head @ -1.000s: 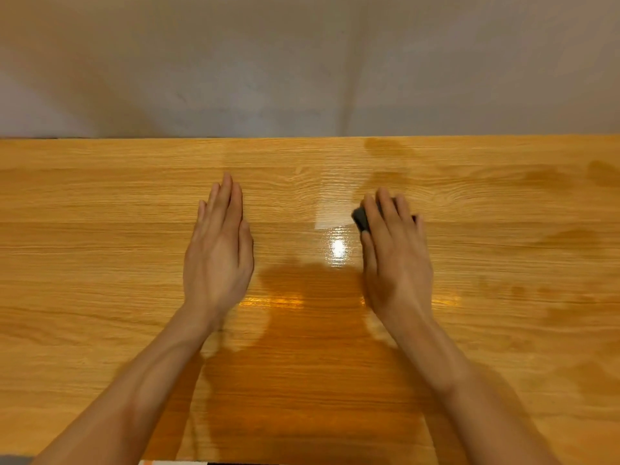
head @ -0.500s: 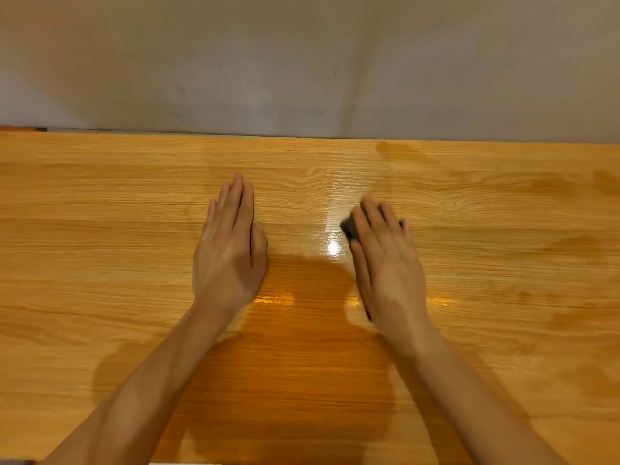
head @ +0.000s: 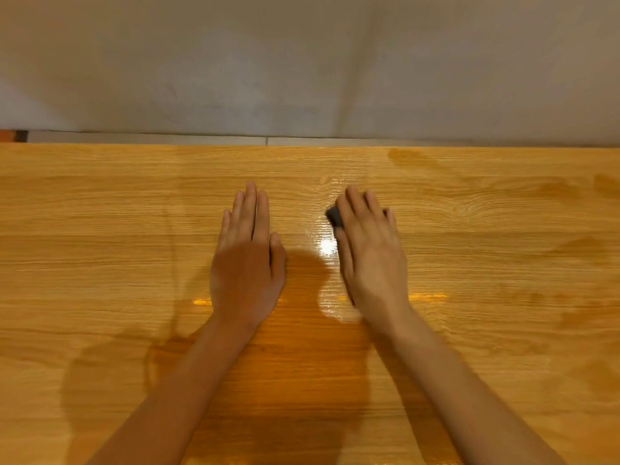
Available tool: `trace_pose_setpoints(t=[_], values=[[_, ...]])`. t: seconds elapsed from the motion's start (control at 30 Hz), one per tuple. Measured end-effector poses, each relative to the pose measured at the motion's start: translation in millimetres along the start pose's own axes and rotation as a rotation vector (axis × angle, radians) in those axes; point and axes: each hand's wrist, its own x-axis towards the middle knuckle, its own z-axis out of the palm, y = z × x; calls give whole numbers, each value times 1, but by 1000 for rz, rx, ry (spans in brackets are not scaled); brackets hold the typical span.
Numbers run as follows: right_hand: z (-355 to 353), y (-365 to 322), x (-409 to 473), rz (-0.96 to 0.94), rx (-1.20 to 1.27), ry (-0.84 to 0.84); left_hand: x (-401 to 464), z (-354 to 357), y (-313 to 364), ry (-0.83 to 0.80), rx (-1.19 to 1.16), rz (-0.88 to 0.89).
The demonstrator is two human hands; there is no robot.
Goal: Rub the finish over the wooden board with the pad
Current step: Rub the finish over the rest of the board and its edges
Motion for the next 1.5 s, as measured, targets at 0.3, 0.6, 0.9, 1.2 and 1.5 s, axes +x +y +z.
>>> trace_pose_setpoints(t=[0.3, 0.6, 0.9, 1.2, 1.5], values=[[17, -19, -57, 54, -41, 61, -3, 3, -3, -40, -36, 23], [-2, 4, 40, -54, -94, 23, -3, 1, -5, -47, -13, 67], [-8, 7, 34, 386, -54, 251, -1, 0, -5, -63, 0, 62], [-28, 61, 39, 157, -61, 168, -2, -1, -3, -68, -52, 44], [15, -18, 68, -49, -94, 17, 16, -2, 28, -42, -99, -30]])
